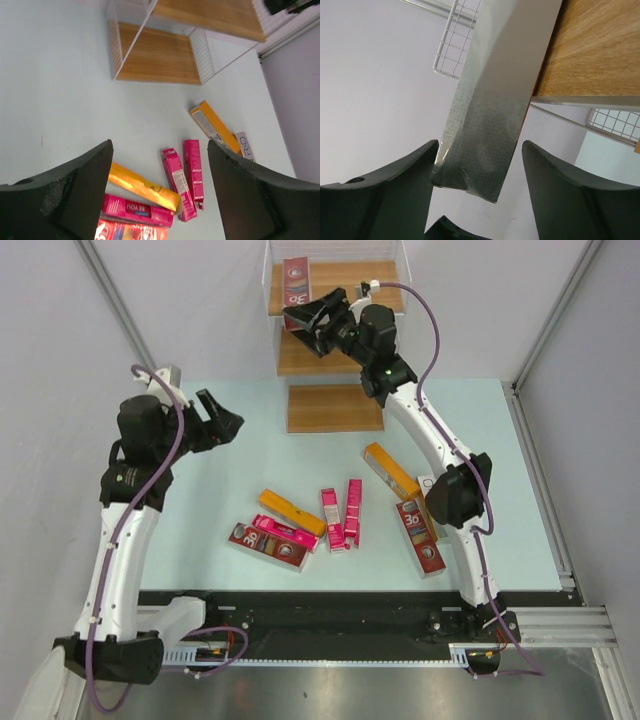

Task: Place and organize the toothpastes onto the shelf

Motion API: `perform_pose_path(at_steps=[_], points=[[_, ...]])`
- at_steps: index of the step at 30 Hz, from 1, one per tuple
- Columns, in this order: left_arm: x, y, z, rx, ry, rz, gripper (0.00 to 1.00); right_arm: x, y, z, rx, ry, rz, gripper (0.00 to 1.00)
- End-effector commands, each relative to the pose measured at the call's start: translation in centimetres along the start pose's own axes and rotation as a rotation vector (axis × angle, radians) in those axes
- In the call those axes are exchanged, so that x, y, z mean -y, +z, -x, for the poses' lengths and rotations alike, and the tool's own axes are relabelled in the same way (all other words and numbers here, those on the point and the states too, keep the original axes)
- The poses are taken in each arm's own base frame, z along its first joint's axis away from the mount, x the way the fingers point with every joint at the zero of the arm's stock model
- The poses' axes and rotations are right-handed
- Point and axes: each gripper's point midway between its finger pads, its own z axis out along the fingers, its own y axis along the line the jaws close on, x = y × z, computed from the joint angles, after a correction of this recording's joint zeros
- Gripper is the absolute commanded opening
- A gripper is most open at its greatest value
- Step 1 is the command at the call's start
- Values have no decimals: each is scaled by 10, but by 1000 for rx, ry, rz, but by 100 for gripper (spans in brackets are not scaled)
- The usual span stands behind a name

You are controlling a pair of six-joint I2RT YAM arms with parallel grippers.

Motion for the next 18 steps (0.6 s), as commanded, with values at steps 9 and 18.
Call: perform_pose_path(at_steps=[9,18], points=[[120,37,93,79,129,-494,15,-44,-21,10,-9,-84,91,88],[175,85,113,27,159,-713,0,-62,-34,18,2,-149,105,100]])
